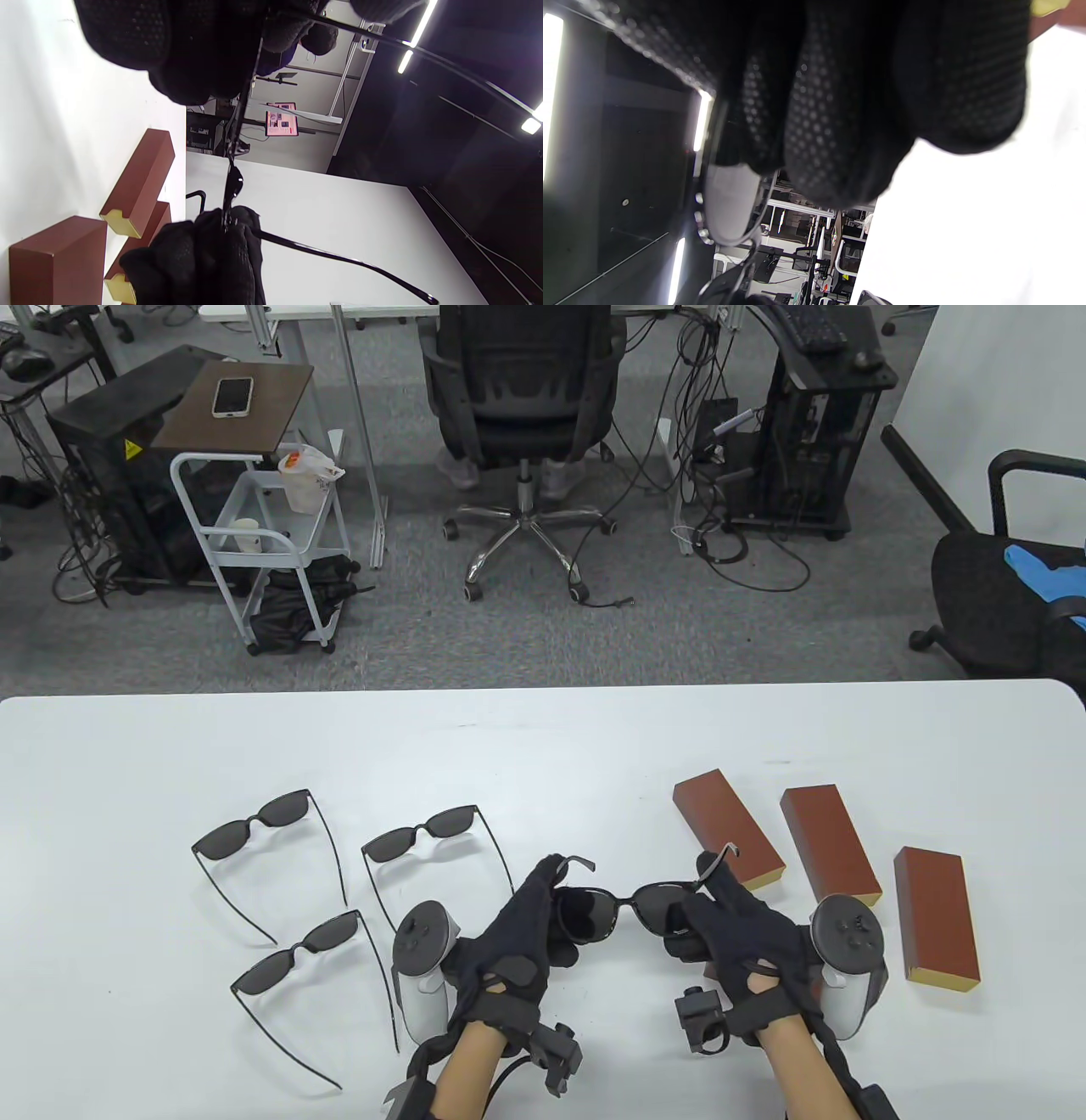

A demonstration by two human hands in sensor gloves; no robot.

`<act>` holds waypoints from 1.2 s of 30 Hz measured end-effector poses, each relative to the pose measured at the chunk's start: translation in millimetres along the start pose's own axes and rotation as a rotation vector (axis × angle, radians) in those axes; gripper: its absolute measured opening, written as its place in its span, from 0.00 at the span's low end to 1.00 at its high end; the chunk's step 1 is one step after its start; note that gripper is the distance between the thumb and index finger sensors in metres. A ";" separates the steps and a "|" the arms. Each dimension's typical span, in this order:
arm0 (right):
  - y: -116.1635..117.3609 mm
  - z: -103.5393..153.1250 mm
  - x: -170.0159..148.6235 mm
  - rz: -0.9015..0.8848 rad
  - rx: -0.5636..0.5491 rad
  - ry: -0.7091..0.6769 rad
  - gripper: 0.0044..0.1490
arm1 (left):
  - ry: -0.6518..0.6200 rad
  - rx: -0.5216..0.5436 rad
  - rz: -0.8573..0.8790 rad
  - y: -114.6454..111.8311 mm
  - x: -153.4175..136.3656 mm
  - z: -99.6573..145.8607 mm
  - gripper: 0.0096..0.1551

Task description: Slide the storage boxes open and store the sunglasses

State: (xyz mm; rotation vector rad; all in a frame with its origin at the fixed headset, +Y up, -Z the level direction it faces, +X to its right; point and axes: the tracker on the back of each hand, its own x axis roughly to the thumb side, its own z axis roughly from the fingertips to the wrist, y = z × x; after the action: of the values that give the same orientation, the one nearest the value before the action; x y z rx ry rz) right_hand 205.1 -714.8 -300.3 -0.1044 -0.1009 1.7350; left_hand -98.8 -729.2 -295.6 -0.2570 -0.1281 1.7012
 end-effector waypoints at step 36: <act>26.2 1.9 -8.1 -0.166 0.265 -0.176 0.47 | 0.085 0.185 -0.064 28.9 -10.8 5.1 0.29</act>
State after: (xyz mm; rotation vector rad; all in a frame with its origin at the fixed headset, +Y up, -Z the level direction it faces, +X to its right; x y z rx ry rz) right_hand 180.5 -727.2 -301.6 0.2455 -0.0074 1.5745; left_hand -126.5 -743.8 -296.4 -0.1854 0.0829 1.6241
